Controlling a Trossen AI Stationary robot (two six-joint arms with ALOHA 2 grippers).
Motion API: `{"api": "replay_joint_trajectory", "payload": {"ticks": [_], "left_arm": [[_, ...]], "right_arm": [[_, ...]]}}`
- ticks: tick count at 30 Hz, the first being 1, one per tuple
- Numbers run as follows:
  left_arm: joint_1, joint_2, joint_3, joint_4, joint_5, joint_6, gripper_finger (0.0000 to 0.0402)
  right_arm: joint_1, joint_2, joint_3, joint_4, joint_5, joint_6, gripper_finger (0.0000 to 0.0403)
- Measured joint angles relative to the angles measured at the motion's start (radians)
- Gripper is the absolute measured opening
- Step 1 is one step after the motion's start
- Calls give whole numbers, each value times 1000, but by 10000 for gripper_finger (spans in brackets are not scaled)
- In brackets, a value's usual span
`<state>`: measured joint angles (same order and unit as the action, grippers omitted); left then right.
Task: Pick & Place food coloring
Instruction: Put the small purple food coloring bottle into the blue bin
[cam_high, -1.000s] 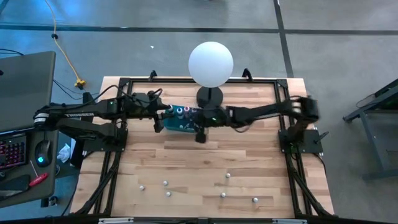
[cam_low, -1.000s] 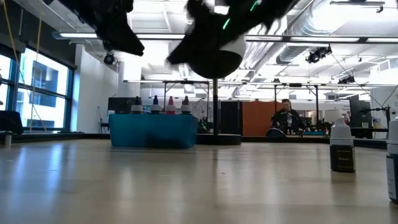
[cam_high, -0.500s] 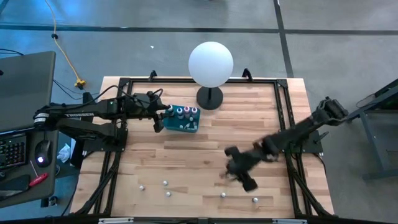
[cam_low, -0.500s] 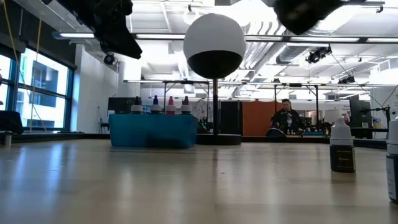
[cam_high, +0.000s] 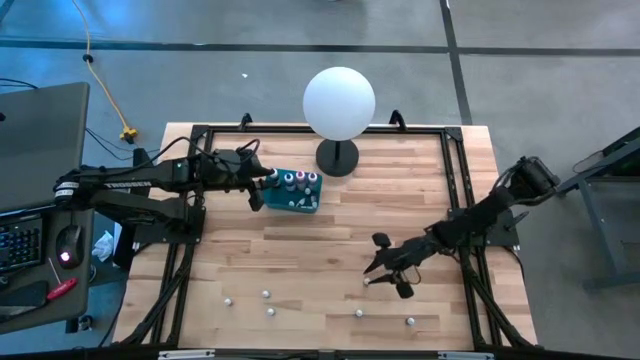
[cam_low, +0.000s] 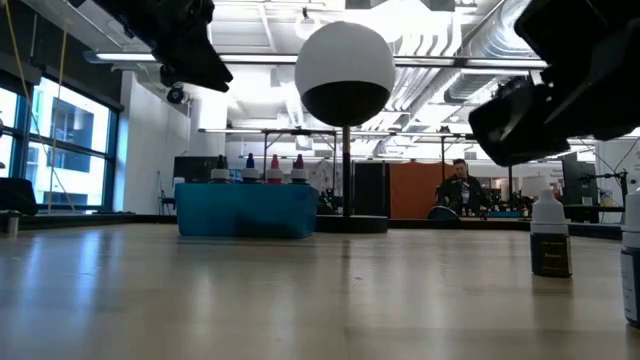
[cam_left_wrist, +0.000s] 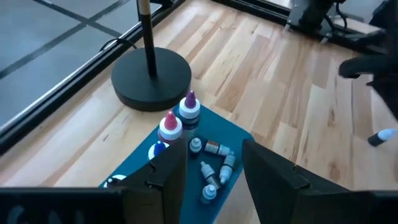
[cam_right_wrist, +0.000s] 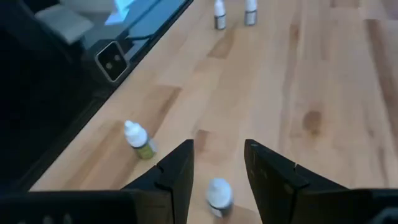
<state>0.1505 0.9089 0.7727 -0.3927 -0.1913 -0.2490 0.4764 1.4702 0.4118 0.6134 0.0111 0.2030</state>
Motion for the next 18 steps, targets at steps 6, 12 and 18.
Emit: {"api": "replay_joint_trajectory", "payload": {"ticks": [6,12,18], "left_arm": [[0,0,0,0,0,-19,152],[0,0,0,2,-2,-22,152],[0,0,0,2,-2,-22,152]], "right_arm": [[-7,13,-55,99,6,-1,135],[-6,96,-54,146,-1,-2,135],[-7,252,-54,314,-10,-1,135]]}}
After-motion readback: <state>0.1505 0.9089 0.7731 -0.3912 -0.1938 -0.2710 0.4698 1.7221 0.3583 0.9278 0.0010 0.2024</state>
